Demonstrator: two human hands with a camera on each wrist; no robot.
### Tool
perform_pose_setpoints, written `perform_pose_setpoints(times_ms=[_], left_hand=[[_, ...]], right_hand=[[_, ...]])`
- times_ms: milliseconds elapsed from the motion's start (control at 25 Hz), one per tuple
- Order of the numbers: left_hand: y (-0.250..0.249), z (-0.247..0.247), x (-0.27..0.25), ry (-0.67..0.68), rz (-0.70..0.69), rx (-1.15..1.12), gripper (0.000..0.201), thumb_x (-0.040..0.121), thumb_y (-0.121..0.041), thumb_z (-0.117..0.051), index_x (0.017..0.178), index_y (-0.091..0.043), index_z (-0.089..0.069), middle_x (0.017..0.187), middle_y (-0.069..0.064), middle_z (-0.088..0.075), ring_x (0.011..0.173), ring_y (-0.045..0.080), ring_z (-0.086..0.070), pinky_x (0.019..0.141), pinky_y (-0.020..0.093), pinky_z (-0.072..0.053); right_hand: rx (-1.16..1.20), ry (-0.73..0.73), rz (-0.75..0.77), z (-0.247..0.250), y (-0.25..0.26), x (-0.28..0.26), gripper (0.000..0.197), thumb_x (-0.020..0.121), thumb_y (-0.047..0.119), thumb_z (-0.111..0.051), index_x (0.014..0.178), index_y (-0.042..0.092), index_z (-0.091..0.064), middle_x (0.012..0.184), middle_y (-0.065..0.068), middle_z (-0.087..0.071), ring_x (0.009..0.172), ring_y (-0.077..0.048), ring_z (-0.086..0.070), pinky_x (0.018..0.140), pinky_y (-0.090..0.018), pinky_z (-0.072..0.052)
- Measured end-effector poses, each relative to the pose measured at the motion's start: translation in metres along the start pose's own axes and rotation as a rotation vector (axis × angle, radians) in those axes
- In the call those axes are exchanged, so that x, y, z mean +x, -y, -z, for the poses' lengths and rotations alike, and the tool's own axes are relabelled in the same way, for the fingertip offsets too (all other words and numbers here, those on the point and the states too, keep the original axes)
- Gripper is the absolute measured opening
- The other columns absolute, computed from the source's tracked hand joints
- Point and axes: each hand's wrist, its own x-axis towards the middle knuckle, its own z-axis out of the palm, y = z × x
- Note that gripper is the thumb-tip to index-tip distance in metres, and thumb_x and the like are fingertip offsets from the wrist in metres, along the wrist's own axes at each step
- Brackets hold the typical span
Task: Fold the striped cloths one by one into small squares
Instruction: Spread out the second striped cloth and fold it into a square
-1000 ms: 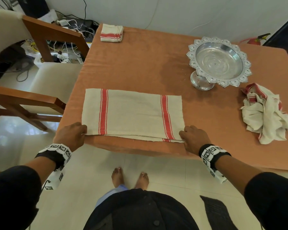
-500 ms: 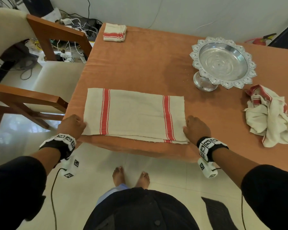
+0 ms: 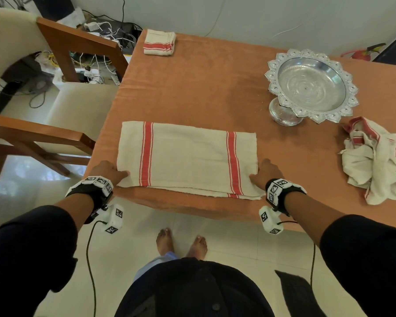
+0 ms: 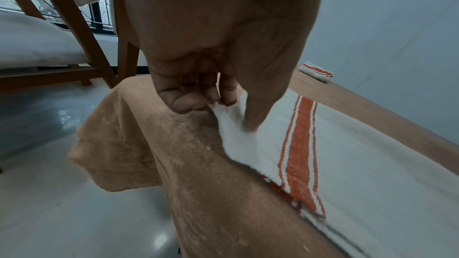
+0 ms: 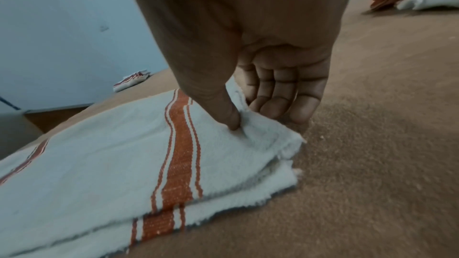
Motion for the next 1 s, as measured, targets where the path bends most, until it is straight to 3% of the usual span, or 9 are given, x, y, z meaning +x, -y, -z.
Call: perform_pose_setpoints(times_ms=[120, 240, 360, 520, 600, 680, 800, 880, 1000], left_hand=[[0.004, 0.003, -0.005, -0.025, 0.01, -0.025, 0.052, 0.094, -0.052, -0.063, 0.081, -0.002, -0.067, 0.077, 0.016, -0.071, 0.069, 0.031, -0.063, 0.065, 0.034, -0.047], [0.014, 0.007, -0.009, -0.065, 0.001, -0.043, 0.042, 0.098, -0.04, -0.062, 0.086, 0.0, -0.065, 0.077, 0.018, -0.066, 0.064, 0.028, -0.056, 0.059, 0.033, -0.039], [0.023, 0.008, -0.008, -0.115, -0.014, -0.003, 0.035, 0.097, -0.033, -0.066, 0.077, -0.006, -0.058, 0.069, 0.012, -0.058, 0.061, 0.026, -0.053, 0.058, 0.032, -0.039], [0.022, 0.008, -0.011, -0.12, -0.014, 0.051, 0.027, 0.098, -0.033, -0.067, 0.086, -0.009, -0.061, 0.081, 0.013, -0.065, 0.074, 0.032, -0.061, 0.069, 0.037, -0.046], [0.019, 0.011, -0.016, -0.162, -0.05, 0.106, 0.024, 0.094, -0.032, -0.07, 0.098, -0.011, -0.06, 0.096, 0.012, -0.067, 0.09, 0.037, -0.064, 0.079, 0.042, -0.052], [0.017, 0.012, -0.019, -0.238, -0.195, 0.146, 0.028, 0.088, -0.031, -0.073, 0.106, -0.014, -0.059, 0.103, 0.009, -0.064, 0.094, 0.034, -0.064, 0.08, 0.045, -0.054], [0.007, 0.006, -0.028, -0.232, -0.578, 0.237, 0.018, 0.087, -0.035, -0.076, 0.098, -0.027, -0.064, 0.094, -0.004, -0.063, 0.084, 0.018, -0.061, 0.074, 0.038, -0.054], [-0.006, -0.004, -0.039, -0.17, -0.766, 0.326, 0.014, 0.086, -0.039, -0.076, 0.092, -0.031, -0.067, 0.089, -0.009, -0.062, 0.082, 0.015, -0.059, 0.07, 0.034, -0.052], [-0.025, -0.019, -0.051, -0.111, -0.928, 0.424, 0.019, 0.084, -0.041, -0.078, 0.096, -0.028, -0.071, 0.093, -0.008, -0.065, 0.087, 0.019, -0.062, 0.068, 0.031, -0.048]], right_hand=[[0.053, 0.026, -0.034, 0.004, -0.004, 0.001, 0.036, 0.082, 0.034, -0.076, 0.099, 0.016, -0.051, 0.094, -0.006, -0.057, 0.084, -0.031, -0.056, 0.07, -0.032, -0.046], [0.135, -0.011, -0.032, 0.004, -0.012, 0.004, 0.034, 0.074, 0.037, -0.079, 0.09, 0.02, -0.053, 0.093, -0.006, -0.062, 0.082, -0.029, -0.059, 0.062, -0.029, -0.042], [0.189, -0.026, -0.006, 0.004, -0.015, -0.001, 0.03, 0.074, 0.028, -0.079, 0.076, 0.021, -0.05, 0.085, -0.005, -0.065, 0.077, -0.028, -0.06, 0.053, -0.027, -0.036], [0.203, -0.06, 0.02, 0.0, -0.017, -0.009, 0.025, 0.076, 0.022, -0.078, 0.084, 0.017, -0.054, 0.086, -0.003, -0.066, 0.083, -0.029, -0.064, 0.057, -0.029, -0.039], [0.159, -0.071, 0.043, -0.001, -0.016, -0.015, 0.036, 0.078, 0.029, -0.079, 0.096, 0.015, -0.05, 0.09, -0.004, -0.063, 0.082, -0.03, -0.062, 0.058, -0.03, -0.041], [0.019, -0.139, 0.11, -0.001, -0.013, -0.024, 0.047, 0.078, 0.036, -0.078, 0.106, 0.017, -0.046, 0.096, -0.005, -0.055, 0.081, -0.03, -0.059, 0.066, -0.036, -0.049], [-0.117, -0.146, 0.301, -0.003, -0.003, -0.037, 0.032, 0.082, 0.04, -0.073, 0.101, 0.026, -0.052, 0.097, 0.001, -0.055, 0.083, -0.024, -0.057, 0.073, -0.038, -0.052], [-0.154, -0.052, 0.409, -0.006, 0.009, -0.043, 0.023, 0.082, 0.043, -0.072, 0.091, 0.03, -0.056, 0.09, 0.008, -0.059, 0.083, -0.02, -0.058, 0.071, -0.036, -0.051], [-0.201, 0.051, 0.549, -0.014, 0.026, -0.051, 0.021, 0.079, 0.045, -0.074, 0.084, 0.032, -0.058, 0.083, 0.014, -0.057, 0.078, -0.012, -0.055, 0.061, -0.029, -0.043]])
